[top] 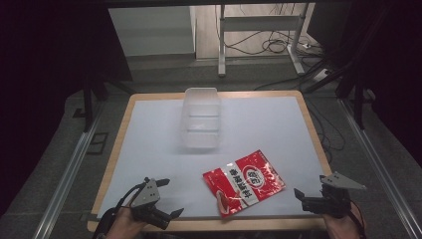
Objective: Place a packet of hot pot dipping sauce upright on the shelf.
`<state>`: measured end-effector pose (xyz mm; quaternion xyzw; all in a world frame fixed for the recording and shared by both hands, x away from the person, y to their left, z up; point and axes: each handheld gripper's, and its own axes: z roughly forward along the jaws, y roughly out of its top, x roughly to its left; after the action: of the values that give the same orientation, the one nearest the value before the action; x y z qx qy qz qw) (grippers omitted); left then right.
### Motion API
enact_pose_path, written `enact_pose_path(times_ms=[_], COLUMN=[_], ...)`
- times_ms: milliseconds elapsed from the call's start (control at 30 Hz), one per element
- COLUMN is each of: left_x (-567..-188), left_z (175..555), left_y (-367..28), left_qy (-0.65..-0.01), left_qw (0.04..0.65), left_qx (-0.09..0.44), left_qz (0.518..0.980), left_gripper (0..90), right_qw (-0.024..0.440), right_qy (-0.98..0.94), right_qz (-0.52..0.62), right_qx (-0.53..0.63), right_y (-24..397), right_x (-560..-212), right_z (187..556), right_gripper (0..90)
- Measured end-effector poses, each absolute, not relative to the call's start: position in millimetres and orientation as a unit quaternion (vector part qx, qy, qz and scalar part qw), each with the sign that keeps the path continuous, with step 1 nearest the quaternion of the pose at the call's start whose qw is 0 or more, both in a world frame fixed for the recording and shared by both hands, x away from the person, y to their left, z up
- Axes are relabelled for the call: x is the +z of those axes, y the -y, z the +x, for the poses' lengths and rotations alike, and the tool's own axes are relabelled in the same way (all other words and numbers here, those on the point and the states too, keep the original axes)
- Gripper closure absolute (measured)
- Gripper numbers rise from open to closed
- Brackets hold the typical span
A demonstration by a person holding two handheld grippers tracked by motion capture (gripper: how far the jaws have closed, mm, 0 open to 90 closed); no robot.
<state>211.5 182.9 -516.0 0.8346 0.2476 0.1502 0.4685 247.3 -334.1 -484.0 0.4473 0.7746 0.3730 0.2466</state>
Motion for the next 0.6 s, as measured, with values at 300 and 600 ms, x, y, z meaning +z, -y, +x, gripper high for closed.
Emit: enact_pose_path(times_ms=[300,600], left_x=[-515.8,-515.1], left_z=[212.0,212.2], left_y=[-183.9,-185.2], left_qy=[-0.251,-0.255], left_qw=[0.471,0.474], left_qx=[0.151,0.153], left_qz=[0.832,0.829], left_gripper=[0.1,0.1], right_qw=[0.233,0.234], right_qy=[-0.786,-0.79], right_qz=[0.444,0.439], right_qx=[0.361,0.357], right_y=[334.6,333.3], right_x=[-491.5,-492.1], right_z=[250.4,250.4], right_gripper=[0.6,0.6])
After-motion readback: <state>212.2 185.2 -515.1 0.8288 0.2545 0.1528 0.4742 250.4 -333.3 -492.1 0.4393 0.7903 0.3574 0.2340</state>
